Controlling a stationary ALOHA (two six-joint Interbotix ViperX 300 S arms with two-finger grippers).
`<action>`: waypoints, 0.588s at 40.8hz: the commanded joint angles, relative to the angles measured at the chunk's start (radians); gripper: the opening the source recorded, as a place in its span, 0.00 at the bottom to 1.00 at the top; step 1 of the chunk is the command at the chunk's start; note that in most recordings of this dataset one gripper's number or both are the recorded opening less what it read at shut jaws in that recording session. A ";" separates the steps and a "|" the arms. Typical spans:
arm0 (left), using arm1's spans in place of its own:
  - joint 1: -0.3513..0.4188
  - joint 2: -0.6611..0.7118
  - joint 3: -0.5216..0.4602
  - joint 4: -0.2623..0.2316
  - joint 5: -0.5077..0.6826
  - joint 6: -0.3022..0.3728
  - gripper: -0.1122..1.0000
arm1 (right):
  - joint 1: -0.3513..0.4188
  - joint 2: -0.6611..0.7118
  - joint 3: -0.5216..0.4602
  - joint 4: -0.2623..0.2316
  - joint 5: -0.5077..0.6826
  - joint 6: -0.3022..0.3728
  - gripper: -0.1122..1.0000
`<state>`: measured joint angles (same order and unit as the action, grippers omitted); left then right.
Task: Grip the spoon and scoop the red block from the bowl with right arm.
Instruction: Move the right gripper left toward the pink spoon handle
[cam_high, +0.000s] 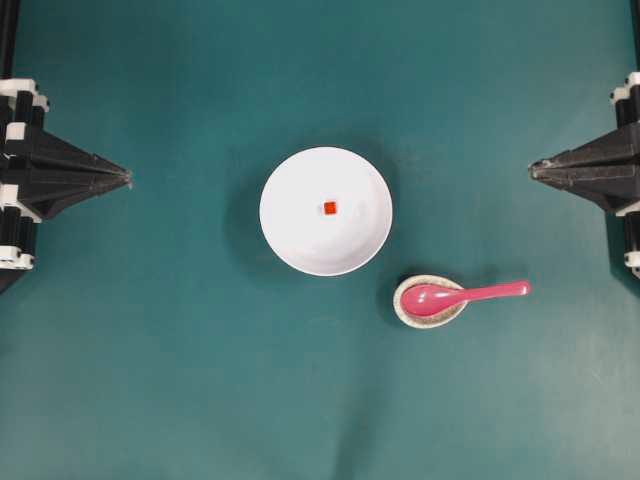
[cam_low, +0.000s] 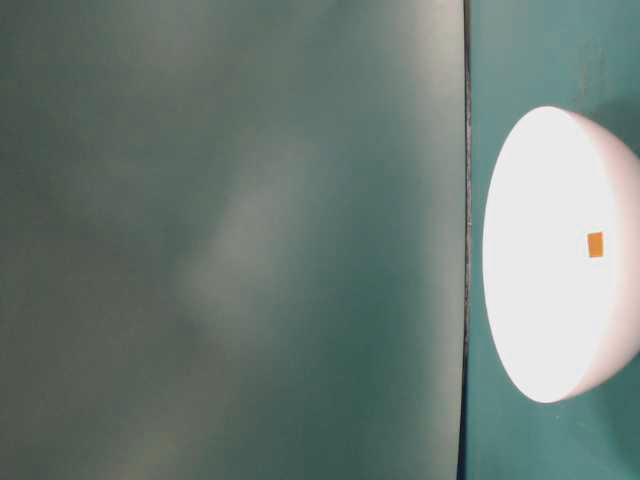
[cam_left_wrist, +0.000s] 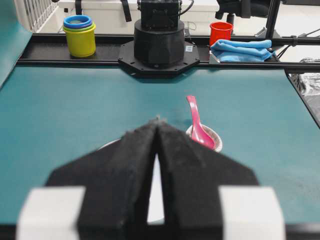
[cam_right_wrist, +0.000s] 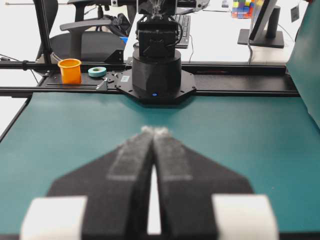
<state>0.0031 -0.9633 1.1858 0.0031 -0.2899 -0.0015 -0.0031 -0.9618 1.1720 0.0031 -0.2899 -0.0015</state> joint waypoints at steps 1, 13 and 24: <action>0.000 -0.008 -0.025 0.014 0.037 0.018 0.10 | 0.008 0.005 -0.023 0.006 -0.003 0.017 0.10; 0.014 -0.066 -0.051 0.014 0.155 0.017 0.10 | 0.118 0.100 -0.005 -0.002 0.014 0.015 0.10; 0.028 -0.077 -0.052 0.014 0.173 0.018 0.10 | 0.199 0.275 0.072 0.075 -0.112 0.040 0.41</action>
<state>0.0215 -1.0431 1.1612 0.0153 -0.1227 0.0153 0.1871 -0.7409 1.2364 0.0460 -0.3513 0.0322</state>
